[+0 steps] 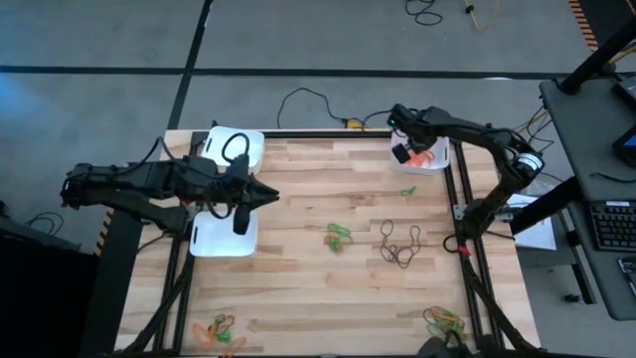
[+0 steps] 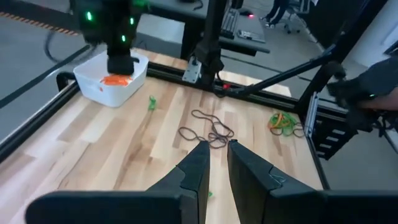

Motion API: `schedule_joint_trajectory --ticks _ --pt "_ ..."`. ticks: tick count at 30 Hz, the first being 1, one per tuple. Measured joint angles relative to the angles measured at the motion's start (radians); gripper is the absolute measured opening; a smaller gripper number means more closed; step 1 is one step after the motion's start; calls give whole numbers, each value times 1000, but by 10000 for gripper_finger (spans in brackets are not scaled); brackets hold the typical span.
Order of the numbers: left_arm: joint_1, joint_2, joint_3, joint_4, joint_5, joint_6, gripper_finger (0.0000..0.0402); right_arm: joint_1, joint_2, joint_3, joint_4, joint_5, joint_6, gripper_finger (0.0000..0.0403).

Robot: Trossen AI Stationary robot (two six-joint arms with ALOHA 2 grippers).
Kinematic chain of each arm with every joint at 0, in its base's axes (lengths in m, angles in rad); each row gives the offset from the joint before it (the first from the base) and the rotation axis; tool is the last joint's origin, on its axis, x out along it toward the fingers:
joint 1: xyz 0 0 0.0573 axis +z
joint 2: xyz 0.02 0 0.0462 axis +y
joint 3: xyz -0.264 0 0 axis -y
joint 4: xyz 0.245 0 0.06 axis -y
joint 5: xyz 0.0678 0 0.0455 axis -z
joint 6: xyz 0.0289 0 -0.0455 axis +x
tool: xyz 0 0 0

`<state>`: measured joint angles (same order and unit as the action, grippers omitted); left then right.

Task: Sort rubber bands into baskets
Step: Put the orange rubber band into the top right white bin

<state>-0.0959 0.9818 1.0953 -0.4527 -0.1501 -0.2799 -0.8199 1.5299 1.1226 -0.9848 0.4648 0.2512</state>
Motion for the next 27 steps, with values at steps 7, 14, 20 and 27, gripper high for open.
schedule_joint_trajectory --ticks 7,14,20,27 --pt "2 13 72 -16 0 34 42 -26 2 -147 135 70 37 13" --pt "2 10 135 -66 0 32 42 -25 -5 -174 163 96 36 53" --pt "-3 6 155 -97 11 1 42 -13 -36 -148 115 91 38 121" --pt "-31 0 138 -97 36 -1 42 127 -168 -112 111 81 98 160"
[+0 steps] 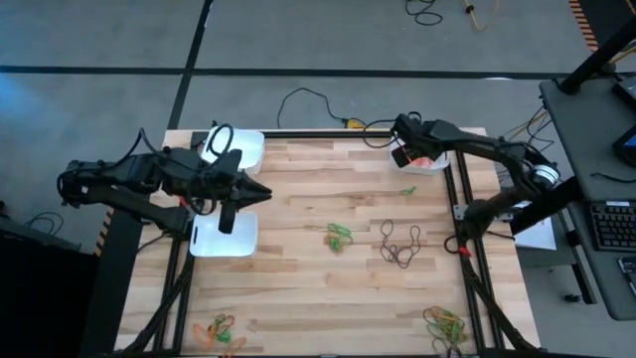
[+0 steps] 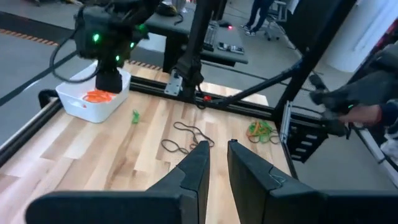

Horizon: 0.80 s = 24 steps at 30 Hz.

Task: Sort rubber bands into baskets
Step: Put the orange rubber band into the top right white bin

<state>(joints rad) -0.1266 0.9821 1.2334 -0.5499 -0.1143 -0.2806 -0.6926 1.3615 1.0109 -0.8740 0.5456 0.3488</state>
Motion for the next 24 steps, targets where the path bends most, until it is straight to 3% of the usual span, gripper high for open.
schedule_joint_trajectory --ticks 7,10,13,16,24 --pt "-11 0 -15 0 0 21 42 310 -121 5 149 -135 12 165" --pt "-11 0 -15 2 1 37 42 472 -119 -5 260 -239 -100 163" --pt "-11 0 -16 1 1 57 42 632 -72 -6 341 -294 -160 162" --pt "-12 0 -16 1 2 63 42 764 4 -6 409 -294 -98 162" --pt "-12 0 -17 -20 3 74 42 899 238 36 449 -335 -5 162"
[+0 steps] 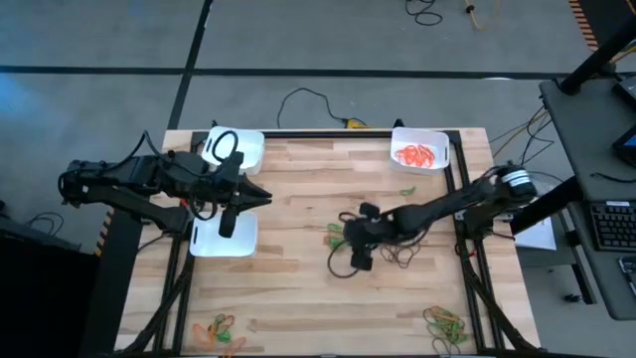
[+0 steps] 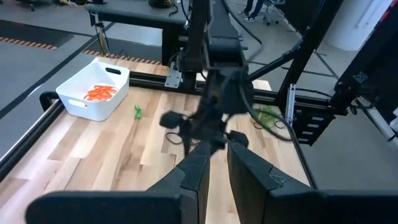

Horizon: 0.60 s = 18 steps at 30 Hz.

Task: Sort rubber bands into baskets
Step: Put the orange rubber band into the top right white bin

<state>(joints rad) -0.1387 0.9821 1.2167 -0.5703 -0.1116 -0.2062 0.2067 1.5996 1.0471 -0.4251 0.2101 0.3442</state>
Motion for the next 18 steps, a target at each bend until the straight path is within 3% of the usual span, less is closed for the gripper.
schedule_joint_trajectory --ticks 10,18 --pt "-5 3 0 -31 1 -8 42 -19 246 169 -4 -25 -98 162" --pt "-5 1 0 -40 21 -23 42 -129 312 270 -98 114 -194 162"
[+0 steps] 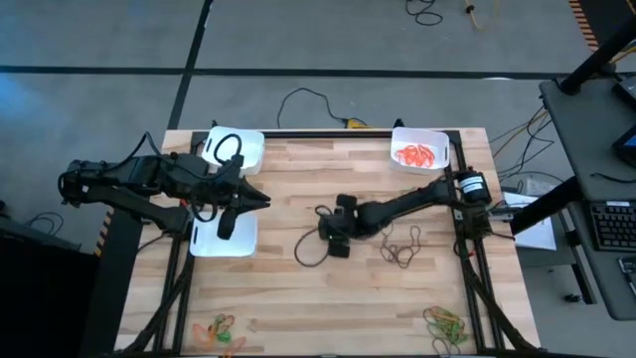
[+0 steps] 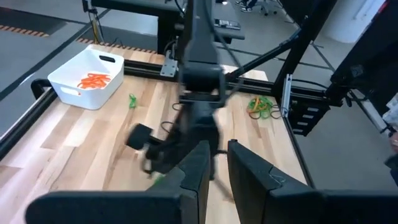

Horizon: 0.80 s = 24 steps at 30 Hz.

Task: Sort rubber bands into baskets
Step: Put the orange rubber band into the top right white bin

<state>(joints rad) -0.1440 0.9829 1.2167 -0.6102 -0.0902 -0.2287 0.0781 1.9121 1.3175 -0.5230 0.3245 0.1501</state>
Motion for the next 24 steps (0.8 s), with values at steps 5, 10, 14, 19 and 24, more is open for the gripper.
schedule_joint_trajectory --ticks 5,10,14,19,24 --pt "0 -2 0 -5 0 -4 42 -103 -17 3 -55 16 -8 162" --pt "0 -5 0 -11 -1 -5 42 -144 -46 26 -87 -88 -11 162" --pt "0 -6 0 -14 -1 6 42 -111 -53 45 -81 -212 -12 162" --pt "0 -6 0 -14 -2 9 42 -31 -52 53 -65 -287 22 162" --pt "0 -6 0 -16 -2 3 42 27 -51 24 -66 -265 11 162"
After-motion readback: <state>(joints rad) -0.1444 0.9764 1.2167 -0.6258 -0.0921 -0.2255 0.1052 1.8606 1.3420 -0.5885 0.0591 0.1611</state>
